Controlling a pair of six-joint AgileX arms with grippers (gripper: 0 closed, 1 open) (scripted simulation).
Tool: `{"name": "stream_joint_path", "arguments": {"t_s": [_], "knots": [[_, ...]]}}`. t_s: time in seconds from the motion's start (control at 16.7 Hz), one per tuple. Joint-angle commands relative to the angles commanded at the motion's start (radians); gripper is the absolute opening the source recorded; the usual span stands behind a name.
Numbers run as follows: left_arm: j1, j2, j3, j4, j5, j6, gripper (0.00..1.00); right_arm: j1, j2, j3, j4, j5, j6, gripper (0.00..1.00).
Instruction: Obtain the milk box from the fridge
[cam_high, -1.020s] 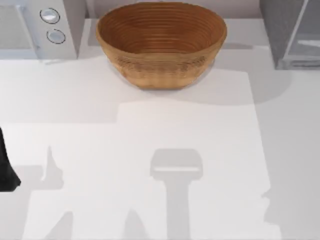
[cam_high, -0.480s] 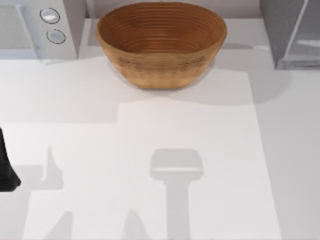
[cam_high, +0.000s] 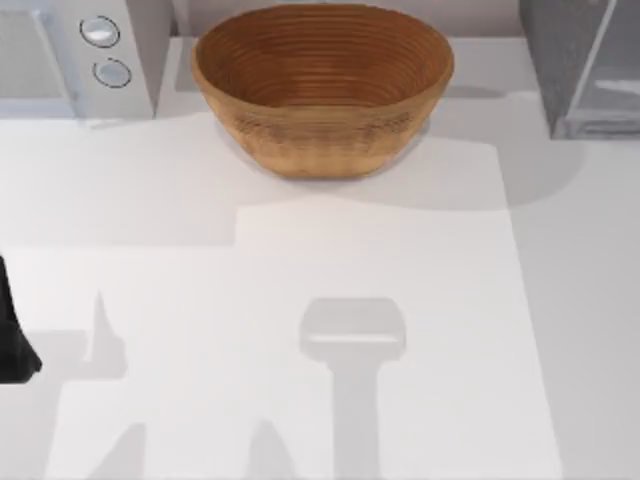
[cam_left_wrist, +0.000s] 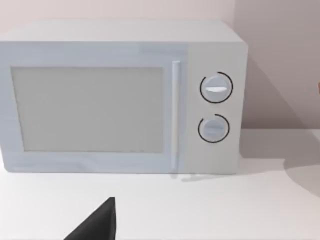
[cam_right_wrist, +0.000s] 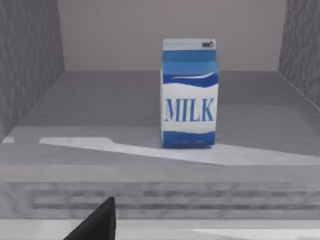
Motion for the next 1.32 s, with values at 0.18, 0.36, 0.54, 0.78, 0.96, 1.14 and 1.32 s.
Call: {"name": "stream_joint_path", "arguments": {"t_s": [0.18, 0.36, 0.54, 0.78, 0.96, 1.14, 1.32], "knots": [[0.000, 0.000, 0.000, 0.000, 0.000, 0.000, 1.00, 0.055, 0.132, 0.207, -0.066, 0.062, -0.003, 1.00], [0.000, 0.000, 0.000, 0.000, 0.000, 0.000, 1.00, 0.119, 0.261, 0.427, -0.146, 0.128, -0.005, 1.00], [0.000, 0.000, 0.000, 0.000, 0.000, 0.000, 1.00, 0.175, 0.355, 0.586, -0.214, 0.184, -0.007, 1.00], [0.000, 0.000, 0.000, 0.000, 0.000, 0.000, 1.00, 0.204, 0.397, 0.653, -0.247, 0.213, -0.008, 1.00], [0.000, 0.000, 0.000, 0.000, 0.000, 0.000, 1.00, 0.199, 0.392, 0.650, -0.245, 0.211, -0.008, 1.00], [0.000, 0.000, 0.000, 0.000, 0.000, 0.000, 1.00, 0.205, 0.416, 0.690, -0.269, 0.215, -0.008, 1.00], [0.000, 0.000, 0.000, 0.000, 0.000, 0.000, 1.00, 0.218, 0.465, 0.808, -0.331, 0.229, -0.009, 1.00]]}}
